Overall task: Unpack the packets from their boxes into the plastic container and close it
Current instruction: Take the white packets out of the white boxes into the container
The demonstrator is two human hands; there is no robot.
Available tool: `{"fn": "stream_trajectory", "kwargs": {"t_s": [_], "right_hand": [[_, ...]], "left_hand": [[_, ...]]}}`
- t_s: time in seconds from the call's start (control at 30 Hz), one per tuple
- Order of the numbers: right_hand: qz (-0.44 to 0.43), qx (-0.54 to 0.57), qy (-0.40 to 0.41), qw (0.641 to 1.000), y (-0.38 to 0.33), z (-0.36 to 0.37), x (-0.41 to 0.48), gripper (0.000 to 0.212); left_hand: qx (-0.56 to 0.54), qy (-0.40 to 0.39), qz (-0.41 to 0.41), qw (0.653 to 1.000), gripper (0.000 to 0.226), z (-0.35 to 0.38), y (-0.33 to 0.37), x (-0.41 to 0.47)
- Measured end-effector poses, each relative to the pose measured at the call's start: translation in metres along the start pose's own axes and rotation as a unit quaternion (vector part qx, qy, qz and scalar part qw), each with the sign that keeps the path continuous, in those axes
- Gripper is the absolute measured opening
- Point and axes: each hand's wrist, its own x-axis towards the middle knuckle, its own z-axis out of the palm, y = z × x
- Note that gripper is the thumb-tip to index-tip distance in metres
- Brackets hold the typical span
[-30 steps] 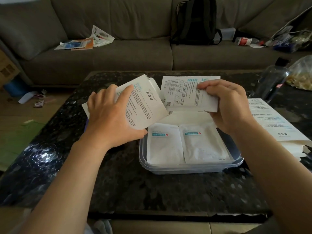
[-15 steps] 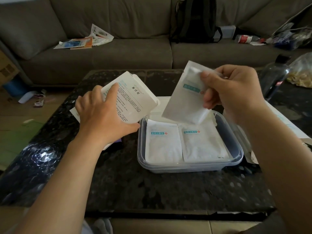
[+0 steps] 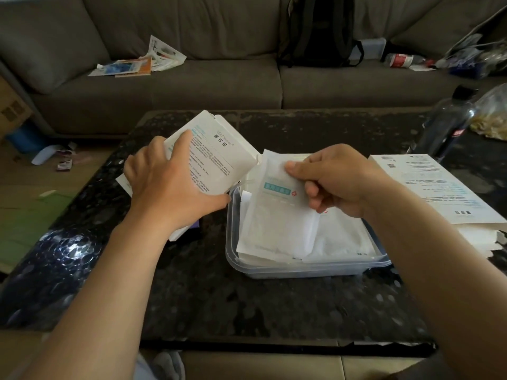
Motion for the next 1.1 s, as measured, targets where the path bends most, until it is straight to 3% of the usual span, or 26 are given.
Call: {"fn": "stream_trajectory", "kwargs": {"t_s": [0.3,0.67,0.83,0.97,1.1], "right_hand": [[-0.057,-0.178,0.109,0.976,0.024,0.022,0.026,0.007],[-0.121,-0.25,0.081,0.957,0.034,0.024,0.03,0.004],[-0.113,-0.326,0.033,0.938,0.04,0.038,0.028,0.021],[-0.131,-0.399,0.009,0.908,0.037,0.036,0.022,0.05],[-0.165,-0.425,-0.123,0.881,0.04,0.032,0.012,0.066]], "left_hand": [[0.003,0.001,0.006,1.0,0.124,0.0,0.001,0.0],[0.021,0.011,-0.007,1.0,0.123,0.0,-0.004,0.001],[0.016,0.007,-0.017,1.0,0.123,-0.001,-0.003,0.002],[0.011,0.005,-0.015,1.0,0.123,-0.002,-0.003,0.001],[0.004,-0.001,-0.018,1.0,0.123,-0.003,-0.002,0.002]]}}
